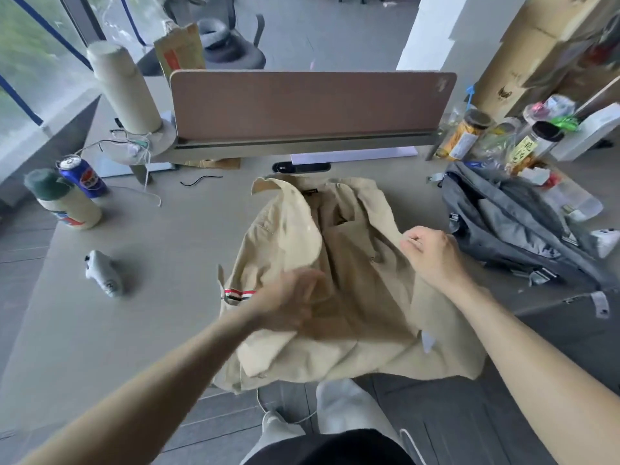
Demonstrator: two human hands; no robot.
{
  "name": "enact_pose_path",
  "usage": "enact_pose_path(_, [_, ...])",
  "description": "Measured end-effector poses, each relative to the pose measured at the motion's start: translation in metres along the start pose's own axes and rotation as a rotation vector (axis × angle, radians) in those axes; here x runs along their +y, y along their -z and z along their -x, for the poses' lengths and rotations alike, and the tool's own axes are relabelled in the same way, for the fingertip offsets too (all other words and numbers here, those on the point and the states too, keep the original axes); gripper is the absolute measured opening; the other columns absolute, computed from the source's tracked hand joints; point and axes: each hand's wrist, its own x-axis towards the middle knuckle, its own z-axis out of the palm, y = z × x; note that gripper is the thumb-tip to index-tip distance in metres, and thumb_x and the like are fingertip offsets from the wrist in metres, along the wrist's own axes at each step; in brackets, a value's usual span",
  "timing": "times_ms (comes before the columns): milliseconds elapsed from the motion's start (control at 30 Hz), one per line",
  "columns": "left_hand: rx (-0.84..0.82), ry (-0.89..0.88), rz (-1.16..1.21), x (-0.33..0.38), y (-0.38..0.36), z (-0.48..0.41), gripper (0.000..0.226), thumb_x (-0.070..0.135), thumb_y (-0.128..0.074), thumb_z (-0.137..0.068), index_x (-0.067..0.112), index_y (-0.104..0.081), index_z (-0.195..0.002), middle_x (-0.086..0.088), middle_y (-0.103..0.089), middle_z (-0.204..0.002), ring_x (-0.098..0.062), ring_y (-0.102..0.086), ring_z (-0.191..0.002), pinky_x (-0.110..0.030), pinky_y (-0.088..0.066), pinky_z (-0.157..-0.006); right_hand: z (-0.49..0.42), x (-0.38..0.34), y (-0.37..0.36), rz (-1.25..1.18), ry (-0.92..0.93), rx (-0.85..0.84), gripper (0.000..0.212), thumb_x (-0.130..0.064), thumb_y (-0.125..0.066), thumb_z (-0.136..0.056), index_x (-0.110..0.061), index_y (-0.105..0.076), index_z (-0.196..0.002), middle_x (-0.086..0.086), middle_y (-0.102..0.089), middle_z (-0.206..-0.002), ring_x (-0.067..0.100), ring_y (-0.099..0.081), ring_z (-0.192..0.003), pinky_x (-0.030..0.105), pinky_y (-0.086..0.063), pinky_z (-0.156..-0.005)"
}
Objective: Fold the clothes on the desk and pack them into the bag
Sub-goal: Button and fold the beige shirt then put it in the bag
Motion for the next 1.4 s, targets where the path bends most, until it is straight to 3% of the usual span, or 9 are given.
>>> enact_pose_path(133, [-0.233,-0.009,0.019,0.021,-0.070,-0.030,0.070,0.011,-0.066,-0.086,0.013,-0.036,-0.149,-0.007,-0.044,-0.147,-0.024,-0.047,-0.131,-0.022,-0.035,-0.098,0.002,-0.026,-0.011,-0.027,0.068,-0.107,0.016,-0.022,-0.058,-0.090,-0.020,-0.064,-0.075,0.001,-0.064,-0.069,0.026,-0.058,-0.071,0.030,-0.044,-0.064])
enact_pose_path(333, [-0.361,0.156,0.111,-0.006,-0.117,-0.032,0.061,0.024,-0.066,-0.089,0.018,-0.032,-0.139,-0.012,-0.058,-0.123,-0.029,-0.060,-0.101,-0.031,-0.042,-0.075,0.029,-0.039,-0.056,-0.005,0.073,-0.414,0.021,-0.008,-0.048,-0.082,-0.008,-0.042,-0.062,0.009,-0.041,-0.054,0.027,-0.039,-0.056,0.041,-0.028,-0.056])
enact_pose_path(567, [0.376,0.371,0.033,-0.068,-0.096,-0.012,0.037,0.038,-0.066,-0.076,0.018,-0.065,-0.108,-0.005,-0.054,-0.113,-0.029,-0.055,-0.102,-0.042,-0.049,-0.084,0.046,-0.037,-0.122,-0.184,-0.079,-0.535,0.019,-0.019,-0.061,-0.086,-0.007,-0.068,-0.100,-0.003,-0.042,-0.052,0.022,-0.045,-0.065,0.038,-0.042,-0.067])
enact_pose_path(733, [0.116,0.506,0.318,-0.087,-0.107,-0.008,0.088,0.043,-0.082,-0.074,0.028,-0.033,-0.145,-0.004,-0.044,-0.126,-0.026,-0.050,-0.118,-0.038,-0.046,-0.100,0.054,-0.036,-0.141,-0.485,-0.316,-0.794,0.053,-0.026,-0.068,-0.087,-0.013,-0.056,-0.136,-0.007,-0.070,-0.082,0.009,-0.061,-0.083,0.033,-0.048,-0.086])
enact_pose_path(933, [-0.438,0.300,0.912,-0.073,-0.132,0.036,0.084,0.028,-0.078,-0.082,0.046,-0.027,-0.147,0.000,-0.053,-0.135,-0.019,-0.051,-0.129,-0.036,-0.052,-0.100,0.069,-0.019,-0.150,-0.323,-0.434,-0.932,0.070,-0.060,-0.059,-0.087,-0.031,-0.040,-0.147,-0.001,-0.059,-0.131,0.015,-0.054,-0.117,0.027,-0.039,-0.094])
enact_pose_path(1033, [0.028,0.495,0.794,-0.099,-0.131,0.042,0.055,0.054,-0.075,-0.074,0.023,-0.060,-0.117,-0.002,-0.069,-0.099,-0.023,-0.069,-0.095,-0.042,-0.059,-0.079,0.077,-0.016,-0.158,-0.280,-0.458,-0.879,0.091,-0.072,-0.064,-0.075,-0.030,-0.031,-0.150,0.002,-0.043,-0.149,0.019,-0.045,-0.133,0.034,-0.037,-0.107])
enact_pose_path(1133, [0.479,0.772,0.370,-0.138,-0.117,0.043,0.050,0.047,-0.075,-0.079,0.014,-0.056,-0.112,-0.002,-0.057,-0.105,-0.028,-0.058,-0.106,-0.041,-0.050,-0.088,0.087,-0.027,-0.176,-0.152,-0.378,-0.853,0.098,-0.064,-0.068,-0.078,-0.025,-0.020,-0.153,0.002,-0.033,-0.156,0.021,-0.037,-0.140,0.036,-0.034,-0.107])
enact_pose_path(1233, [0.239,0.964,0.195,-0.167,-0.114,0.044,0.070,0.055,-0.075,-0.078,0.020,-0.041,-0.128,-0.005,-0.052,-0.117,-0.030,-0.053,-0.115,-0.050,-0.044,-0.100,0.094,-0.038,-0.195,-0.044,-0.338,-0.806,0.095,-0.056,-0.069,-0.080,-0.024,-0.015,-0.151,0.006,-0.039,-0.151,0.027,-0.042,-0.135,0.040,-0.040,-0.103])
enact_pose_path(1400, [0.149,0.900,0.287,-0.171,-0.110,0.044,0.007,0.021,-0.064,-0.081,0.018,-0.062,-0.075,-0.008,-0.065,-0.077,-0.032,-0.069,-0.084,-0.032,-0.053,-0.065,0.101,-0.041,-0.206,0.057,-0.333,-0.742,0.087,-0.051,-0.068,-0.077,-0.026,-0.019,-0.144,0.010,-0.053,-0.131,0.033,-0.054,-0.118,0.042,-0.048,-0.093])
